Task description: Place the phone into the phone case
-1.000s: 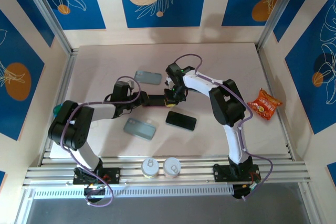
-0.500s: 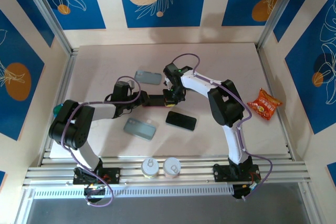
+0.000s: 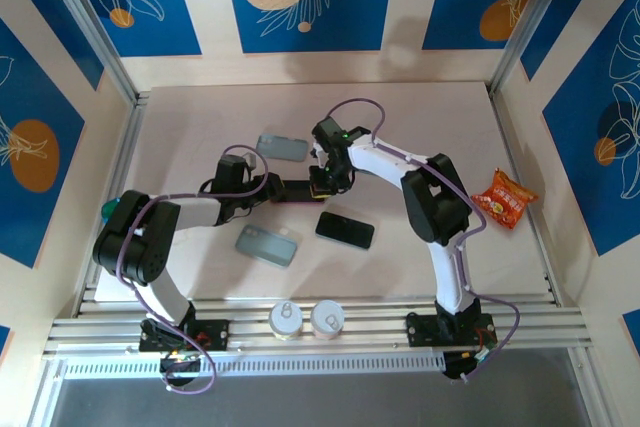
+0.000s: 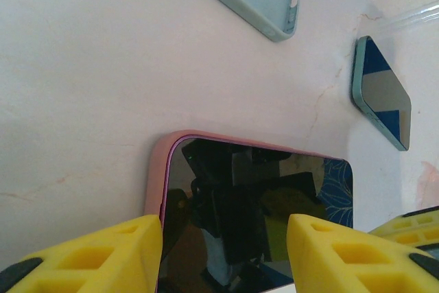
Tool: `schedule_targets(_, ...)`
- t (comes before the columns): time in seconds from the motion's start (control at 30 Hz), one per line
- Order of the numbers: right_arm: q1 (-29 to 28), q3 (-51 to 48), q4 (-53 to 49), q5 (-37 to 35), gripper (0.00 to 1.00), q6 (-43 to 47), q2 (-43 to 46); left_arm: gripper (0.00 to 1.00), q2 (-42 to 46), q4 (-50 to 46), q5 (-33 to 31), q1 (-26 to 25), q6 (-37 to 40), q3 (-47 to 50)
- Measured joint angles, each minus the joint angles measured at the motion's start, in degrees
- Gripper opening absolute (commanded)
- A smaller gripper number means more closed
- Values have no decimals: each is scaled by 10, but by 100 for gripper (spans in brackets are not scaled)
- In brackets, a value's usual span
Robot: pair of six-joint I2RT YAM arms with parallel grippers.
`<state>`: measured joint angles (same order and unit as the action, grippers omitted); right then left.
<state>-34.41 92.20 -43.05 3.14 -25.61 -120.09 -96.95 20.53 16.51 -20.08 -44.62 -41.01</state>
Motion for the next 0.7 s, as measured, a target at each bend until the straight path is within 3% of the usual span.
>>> schedule_targets(0.7, 6, -33, 5, -3, 0, 0, 4, 51, 0, -5, 0, 0, 2, -8)
